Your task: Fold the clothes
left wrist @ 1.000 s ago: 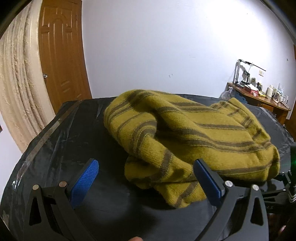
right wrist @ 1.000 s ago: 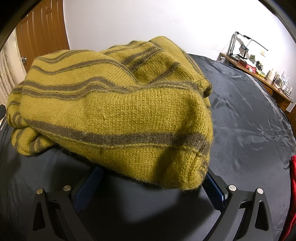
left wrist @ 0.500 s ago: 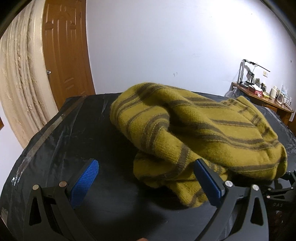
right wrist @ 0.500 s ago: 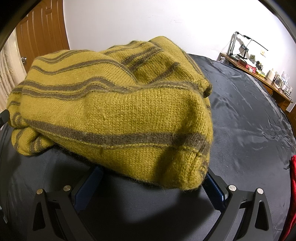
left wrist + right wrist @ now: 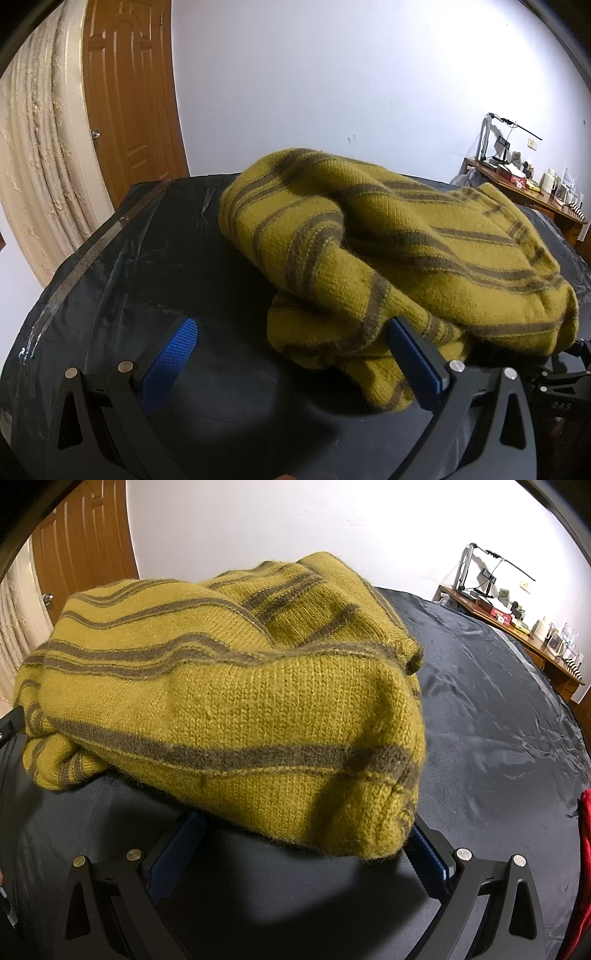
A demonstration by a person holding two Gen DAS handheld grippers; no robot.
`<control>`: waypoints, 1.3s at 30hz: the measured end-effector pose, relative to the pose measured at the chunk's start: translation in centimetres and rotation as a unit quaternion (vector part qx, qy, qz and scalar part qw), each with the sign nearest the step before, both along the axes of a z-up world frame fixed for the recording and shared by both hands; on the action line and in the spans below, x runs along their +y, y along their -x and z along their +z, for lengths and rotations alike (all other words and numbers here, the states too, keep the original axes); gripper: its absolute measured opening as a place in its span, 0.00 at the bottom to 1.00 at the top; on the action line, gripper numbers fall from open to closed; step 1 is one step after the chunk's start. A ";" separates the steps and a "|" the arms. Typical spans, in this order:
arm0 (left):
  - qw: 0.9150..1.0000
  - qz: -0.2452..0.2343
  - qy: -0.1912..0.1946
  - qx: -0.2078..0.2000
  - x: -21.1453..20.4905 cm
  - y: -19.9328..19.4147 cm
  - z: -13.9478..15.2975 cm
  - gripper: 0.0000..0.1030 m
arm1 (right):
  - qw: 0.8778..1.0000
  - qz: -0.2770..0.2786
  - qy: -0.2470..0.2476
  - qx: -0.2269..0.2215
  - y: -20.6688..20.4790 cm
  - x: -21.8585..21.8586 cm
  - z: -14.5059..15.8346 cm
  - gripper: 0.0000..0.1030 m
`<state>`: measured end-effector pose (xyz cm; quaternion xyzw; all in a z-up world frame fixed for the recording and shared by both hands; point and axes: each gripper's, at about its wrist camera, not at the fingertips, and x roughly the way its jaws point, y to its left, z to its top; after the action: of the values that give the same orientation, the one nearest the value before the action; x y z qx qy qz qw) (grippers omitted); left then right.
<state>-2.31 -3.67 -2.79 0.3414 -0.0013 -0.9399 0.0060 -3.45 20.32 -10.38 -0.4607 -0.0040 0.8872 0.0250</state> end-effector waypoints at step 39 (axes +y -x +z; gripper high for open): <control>0.997 0.013 -0.072 -0.034 -0.5 0.0 -0.1 1.00 | 0.983 0.062 0.073 0.154 1.4 -0.6 6.9 1.00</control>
<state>-2.34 -4.19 -2.94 0.3723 0.0705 -0.9254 -0.0066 -4.81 19.68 -3.46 -0.3182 0.0359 0.9452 -0.0636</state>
